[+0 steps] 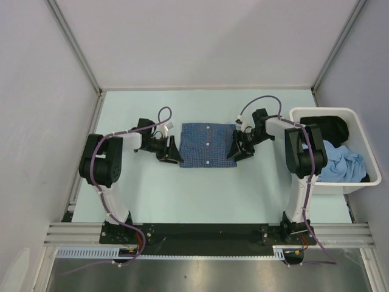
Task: Fold and stack the long sleeve shirts
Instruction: Fold the shirt
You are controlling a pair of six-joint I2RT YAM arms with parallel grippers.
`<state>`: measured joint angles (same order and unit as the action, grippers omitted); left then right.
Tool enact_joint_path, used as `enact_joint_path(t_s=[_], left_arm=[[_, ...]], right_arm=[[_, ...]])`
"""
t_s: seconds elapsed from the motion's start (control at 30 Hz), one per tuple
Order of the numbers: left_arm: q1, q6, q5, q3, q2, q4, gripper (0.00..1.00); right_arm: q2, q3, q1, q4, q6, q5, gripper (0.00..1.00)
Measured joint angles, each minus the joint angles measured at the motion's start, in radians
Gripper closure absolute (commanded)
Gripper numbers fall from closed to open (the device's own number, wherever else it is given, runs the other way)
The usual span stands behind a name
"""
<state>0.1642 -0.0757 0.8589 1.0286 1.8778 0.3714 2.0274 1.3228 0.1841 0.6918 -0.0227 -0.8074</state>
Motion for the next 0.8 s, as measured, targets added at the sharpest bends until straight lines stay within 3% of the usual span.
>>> enact_joint_path(t_s=[0.1,0.2,0.23,0.27,0.3,0.37,0.4,0.47,0.53,0.67,0.8], left_arm=[[0.002,-0.070,0.061,-0.028,0.023,-0.087,0.55],[0.005,-0.111,0.099,-0.075,0.035,-0.147,0.76],[0.009,-0.116,0.106,-0.095,0.035,-0.160,0.89],[0.016,-0.117,0.114,-0.116,0.035,-0.171,0.95],[0.026,-0.116,0.121,-0.137,0.034,-0.175,1.00],[0.058,-0.115,0.144,-0.181,0.022,-0.179,1.00],[0.081,-0.110,0.151,-0.210,0.005,-0.180,1.00],[0.145,-0.099,0.147,-0.269,-0.045,-0.177,0.67],[0.231,-0.078,0.141,-0.309,-0.094,-0.167,0.48],[0.346,0.008,0.169,-0.307,-0.151,-0.062,0.40],[0.248,0.169,0.219,-0.241,-0.199,0.134,0.37]], right_arm=[[0.015,0.013,0.006,0.004,-0.005,-0.004,0.44],[0.026,0.026,0.006,0.010,-0.020,0.002,0.53],[0.029,0.027,0.006,0.013,-0.027,0.002,0.54],[0.030,0.027,0.005,0.015,-0.037,0.005,0.55],[0.030,0.027,0.004,0.017,-0.044,0.009,0.58],[0.031,0.027,0.004,0.026,-0.076,0.015,0.58],[0.031,0.027,0.004,0.034,-0.091,0.021,0.58],[0.031,0.027,0.004,0.049,-0.126,0.031,0.58],[0.032,0.033,0.004,0.063,-0.151,0.042,0.57],[0.075,0.119,0.013,0.119,-0.193,0.078,0.57],[0.142,0.256,0.029,0.139,-0.246,0.113,0.53]])
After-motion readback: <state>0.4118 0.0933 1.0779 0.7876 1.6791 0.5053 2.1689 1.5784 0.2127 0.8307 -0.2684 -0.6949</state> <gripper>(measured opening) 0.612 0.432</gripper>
